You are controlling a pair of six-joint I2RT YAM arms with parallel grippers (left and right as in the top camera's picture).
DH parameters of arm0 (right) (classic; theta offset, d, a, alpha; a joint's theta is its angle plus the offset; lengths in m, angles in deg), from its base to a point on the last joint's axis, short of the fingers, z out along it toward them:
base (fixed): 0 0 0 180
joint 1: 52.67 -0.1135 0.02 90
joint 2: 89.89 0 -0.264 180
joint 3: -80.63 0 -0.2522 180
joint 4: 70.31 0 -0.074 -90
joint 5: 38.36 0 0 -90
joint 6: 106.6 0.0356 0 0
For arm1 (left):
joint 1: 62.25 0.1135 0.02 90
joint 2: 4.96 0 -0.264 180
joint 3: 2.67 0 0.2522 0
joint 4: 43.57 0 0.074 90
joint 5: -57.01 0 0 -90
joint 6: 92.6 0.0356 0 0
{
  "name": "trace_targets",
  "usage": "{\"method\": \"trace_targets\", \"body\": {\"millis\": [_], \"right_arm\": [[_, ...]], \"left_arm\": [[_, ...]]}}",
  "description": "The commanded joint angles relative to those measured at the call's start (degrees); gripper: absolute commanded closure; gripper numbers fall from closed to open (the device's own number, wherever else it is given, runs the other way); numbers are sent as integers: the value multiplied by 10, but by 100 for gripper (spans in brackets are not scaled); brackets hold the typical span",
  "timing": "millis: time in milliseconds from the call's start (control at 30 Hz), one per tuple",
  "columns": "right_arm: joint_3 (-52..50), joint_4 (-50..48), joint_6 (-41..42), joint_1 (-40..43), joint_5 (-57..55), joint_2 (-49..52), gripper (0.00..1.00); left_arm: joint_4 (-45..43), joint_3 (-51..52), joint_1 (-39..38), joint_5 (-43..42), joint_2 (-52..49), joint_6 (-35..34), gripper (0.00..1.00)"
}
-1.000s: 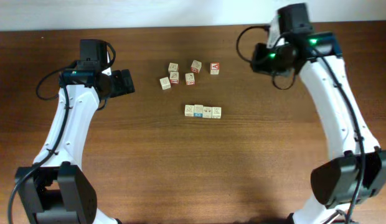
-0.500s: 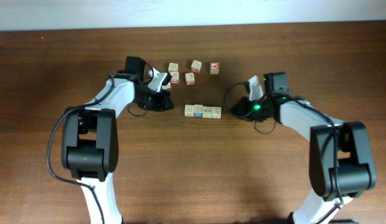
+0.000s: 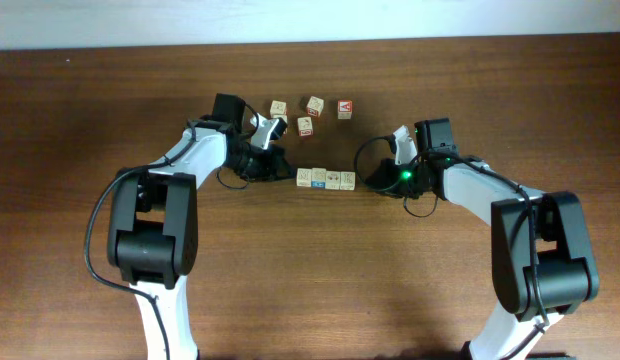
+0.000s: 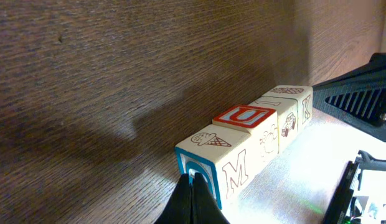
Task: Rotate 4 blocks
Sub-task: 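Bring the left and right grippers to opposite ends of the block row, then squeeze the block row between both grippers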
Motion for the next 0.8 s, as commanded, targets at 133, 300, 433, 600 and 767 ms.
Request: {"method": "trace_targets", "body": {"millis": [133, 300, 433, 600, 767], "right_arm": [[-3, 0, 3, 0, -7, 3, 96], [-3, 0, 3, -16, -6, 3, 96], [-3, -10, 2, -26, -7, 3, 96], [-2, -22, 1, -35, -2, 2, 96], [-2, -22, 0, -35, 4, 2, 96]], "left_arm": [[0, -2, -22, 7, -7, -21, 100], [-4, -2, -22, 6, -7, -22, 100], [-4, -2, -22, 4, -7, -23, 100], [-4, -2, -22, 2, -7, -24, 100], [-11, -2, -21, -29, -7, -30, 100]]}}
